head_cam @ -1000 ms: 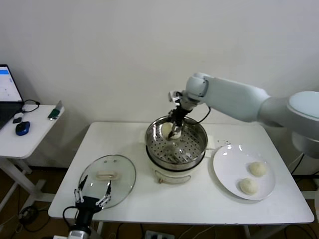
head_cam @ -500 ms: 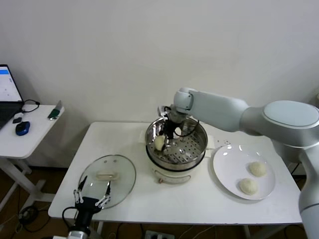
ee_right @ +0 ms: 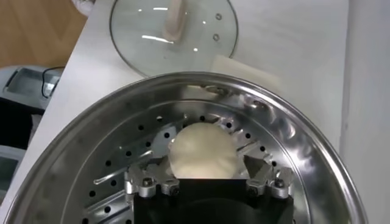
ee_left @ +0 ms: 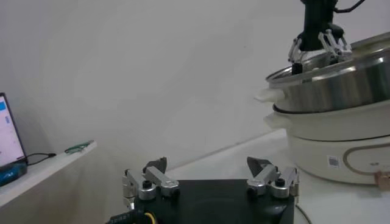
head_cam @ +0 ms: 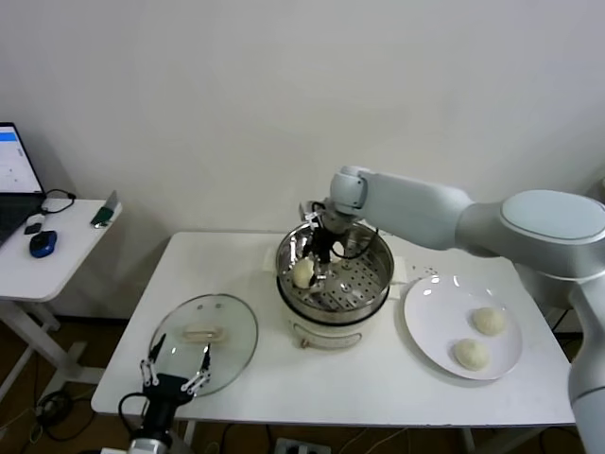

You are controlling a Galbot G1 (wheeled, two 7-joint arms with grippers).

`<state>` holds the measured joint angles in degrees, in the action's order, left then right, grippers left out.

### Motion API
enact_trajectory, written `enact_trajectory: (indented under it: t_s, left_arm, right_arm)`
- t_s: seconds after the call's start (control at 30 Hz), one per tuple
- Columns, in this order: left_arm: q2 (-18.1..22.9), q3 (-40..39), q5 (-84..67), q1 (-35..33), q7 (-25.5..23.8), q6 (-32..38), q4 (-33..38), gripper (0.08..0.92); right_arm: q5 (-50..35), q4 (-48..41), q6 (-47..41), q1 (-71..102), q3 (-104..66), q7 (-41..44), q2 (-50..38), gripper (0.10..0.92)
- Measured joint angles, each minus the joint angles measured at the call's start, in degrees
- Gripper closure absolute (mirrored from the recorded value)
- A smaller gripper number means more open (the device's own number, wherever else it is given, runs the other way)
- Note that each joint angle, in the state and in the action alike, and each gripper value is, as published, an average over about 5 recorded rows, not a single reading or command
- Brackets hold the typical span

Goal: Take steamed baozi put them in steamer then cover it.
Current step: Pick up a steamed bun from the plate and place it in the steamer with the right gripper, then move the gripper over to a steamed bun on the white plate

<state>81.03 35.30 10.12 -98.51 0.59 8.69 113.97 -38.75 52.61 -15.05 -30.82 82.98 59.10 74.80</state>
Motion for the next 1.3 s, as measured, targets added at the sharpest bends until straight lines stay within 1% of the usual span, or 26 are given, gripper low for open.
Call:
enact_trajectory:
  t_s: [0.13,0.3,0.53,0.7,0.83,1.0,1.3]
  left_arm:
    - [0.00,0.02,0.05,-0.16,0.00,0.04,0.11,0.177]
    - [0.00,-0.22,0.31,-0.25,0.00,0.08,0.18,0.177]
    - [0.00,-0.64,0.55,-0.15,0.00,0.11,0.15,0.177]
    - [-0.01,-0.68,0.66,-0.19,0.02,0.12,0.17,0.177]
    - [-0.04,-0.47,0.69,-0.44,0.05,0.12,0.21,0.177]
    - [-0.05,-0.24,0.78,-0.95,0.08,0.14,0.45,0.177]
    - [0.37,0.07,1.25,-1.80,0.14,0.19,0.63,0.177]
  right_arm:
    - [0.11,2.48,0.43,-2.56,0.67,0.64,-3.13,0.203]
    - [0.62,7.48,1.20,-6.93,2.32,1.62,-9.23,0.203]
    - [2.95,15.94,1.96,-11.69,4.44,2.73,-20.52,0.203]
    - [6.69,21.41,2.72,-11.98,4.65,3.41,-29.40,0.203]
    - [11.52,24.38,3.54,-9.08,3.19,3.90,-36.19,0.203]
    - [18.53,25.87,4.66,-1.52,-1.85,4.37,-42.79,0.203]
    - [28.77,24.52,6.32,13.26,-12.42,4.53,-47.80,0.203]
